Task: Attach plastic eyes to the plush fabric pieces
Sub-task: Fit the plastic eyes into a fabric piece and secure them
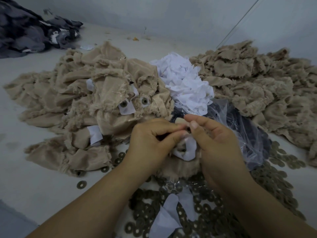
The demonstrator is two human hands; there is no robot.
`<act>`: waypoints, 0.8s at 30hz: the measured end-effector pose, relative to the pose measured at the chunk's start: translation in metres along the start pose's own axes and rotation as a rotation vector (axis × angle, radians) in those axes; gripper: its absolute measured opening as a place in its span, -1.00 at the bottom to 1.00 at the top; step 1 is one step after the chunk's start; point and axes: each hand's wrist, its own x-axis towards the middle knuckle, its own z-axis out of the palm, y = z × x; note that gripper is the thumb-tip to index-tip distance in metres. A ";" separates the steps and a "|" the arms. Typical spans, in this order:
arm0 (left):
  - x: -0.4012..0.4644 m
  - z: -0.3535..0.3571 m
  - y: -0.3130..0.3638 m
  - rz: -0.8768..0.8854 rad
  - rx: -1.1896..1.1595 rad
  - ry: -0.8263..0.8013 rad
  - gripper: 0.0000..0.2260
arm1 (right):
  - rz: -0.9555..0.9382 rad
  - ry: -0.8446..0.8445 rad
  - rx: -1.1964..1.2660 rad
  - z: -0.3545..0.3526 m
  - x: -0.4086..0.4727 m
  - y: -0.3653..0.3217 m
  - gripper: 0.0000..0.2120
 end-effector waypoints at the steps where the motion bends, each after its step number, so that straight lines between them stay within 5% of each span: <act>1: 0.002 -0.003 0.000 -0.004 0.013 0.027 -0.90 | 0.036 -0.003 0.048 -0.001 0.002 -0.001 -0.82; 10: -0.003 -0.009 0.001 -0.051 0.246 -0.142 -0.83 | 0.243 0.019 0.288 -0.006 0.013 -0.006 -0.73; 16: 0.000 -0.012 0.000 -0.183 0.119 -0.172 -0.92 | 0.251 -0.014 0.339 -0.005 0.012 -0.009 -0.48; 20: 0.000 -0.013 0.000 -0.175 0.084 -0.083 -0.91 | 0.262 -0.029 0.375 -0.007 0.015 -0.008 -0.67; 24: -0.001 -0.014 0.003 -0.073 0.045 -0.151 -0.68 | 0.234 -0.027 0.337 -0.008 0.015 -0.007 -0.71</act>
